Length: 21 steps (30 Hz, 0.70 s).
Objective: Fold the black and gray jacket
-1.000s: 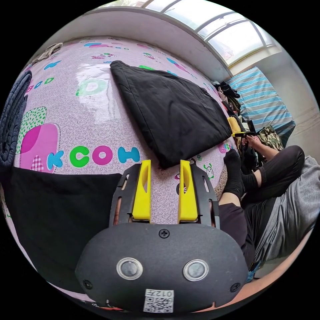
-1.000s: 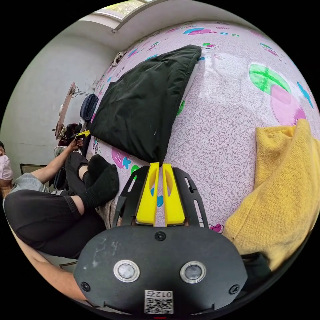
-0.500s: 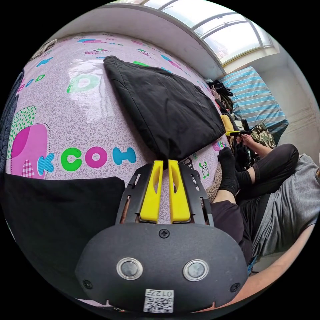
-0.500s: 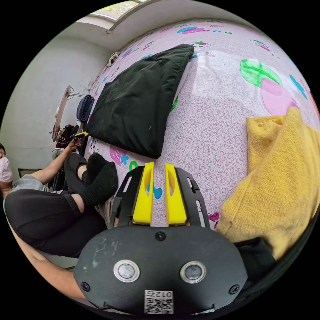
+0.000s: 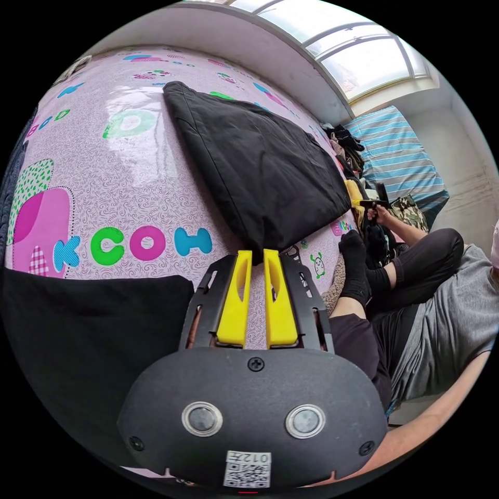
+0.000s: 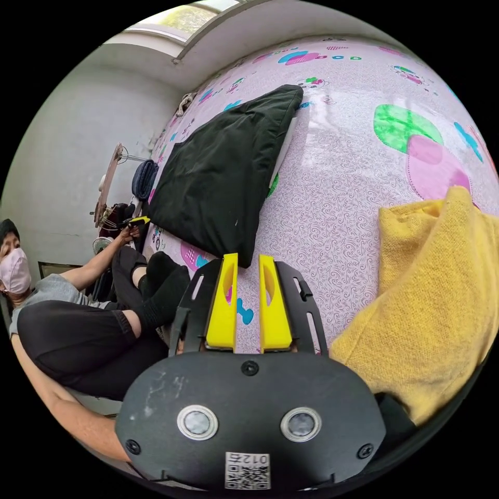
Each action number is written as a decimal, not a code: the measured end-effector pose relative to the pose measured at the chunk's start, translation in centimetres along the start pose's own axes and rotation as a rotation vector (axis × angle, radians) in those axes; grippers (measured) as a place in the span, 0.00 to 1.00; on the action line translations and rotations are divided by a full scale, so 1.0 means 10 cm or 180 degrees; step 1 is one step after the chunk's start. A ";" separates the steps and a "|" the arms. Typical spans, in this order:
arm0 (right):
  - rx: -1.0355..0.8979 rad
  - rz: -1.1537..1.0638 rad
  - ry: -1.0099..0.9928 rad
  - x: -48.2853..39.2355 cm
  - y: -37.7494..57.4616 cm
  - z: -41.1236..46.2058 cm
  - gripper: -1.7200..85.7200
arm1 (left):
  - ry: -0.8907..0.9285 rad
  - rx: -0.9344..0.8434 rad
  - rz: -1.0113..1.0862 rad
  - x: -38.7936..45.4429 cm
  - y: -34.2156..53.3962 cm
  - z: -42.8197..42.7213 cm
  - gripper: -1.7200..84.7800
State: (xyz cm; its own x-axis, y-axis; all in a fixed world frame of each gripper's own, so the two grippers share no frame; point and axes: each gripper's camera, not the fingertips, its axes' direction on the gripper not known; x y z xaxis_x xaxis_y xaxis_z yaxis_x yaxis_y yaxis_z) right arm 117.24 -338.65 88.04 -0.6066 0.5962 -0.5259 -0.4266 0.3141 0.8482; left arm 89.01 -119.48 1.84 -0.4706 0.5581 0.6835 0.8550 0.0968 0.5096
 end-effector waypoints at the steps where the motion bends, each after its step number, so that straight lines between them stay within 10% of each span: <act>1: -0.0072 -0.0036 -0.0002 0.04 0.03 0.04 0.09 | -0.0005 -0.0004 -0.0002 0.01 0.00 0.00 0.06; 21: -0.1028 -0.0272 -0.0010 1.33 1.68 0.60 0.01 | -0.0072 -0.0144 0.0037 0.31 -0.10 0.15 0.02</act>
State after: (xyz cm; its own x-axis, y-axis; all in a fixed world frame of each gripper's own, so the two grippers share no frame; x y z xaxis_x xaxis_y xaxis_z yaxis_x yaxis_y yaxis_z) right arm 106.00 -321.05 95.71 -0.5578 0.5802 -0.5935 -0.6666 0.1129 0.7368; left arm 87.04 -116.63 2.68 -0.4551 0.5776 0.6777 0.8494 0.0531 0.5251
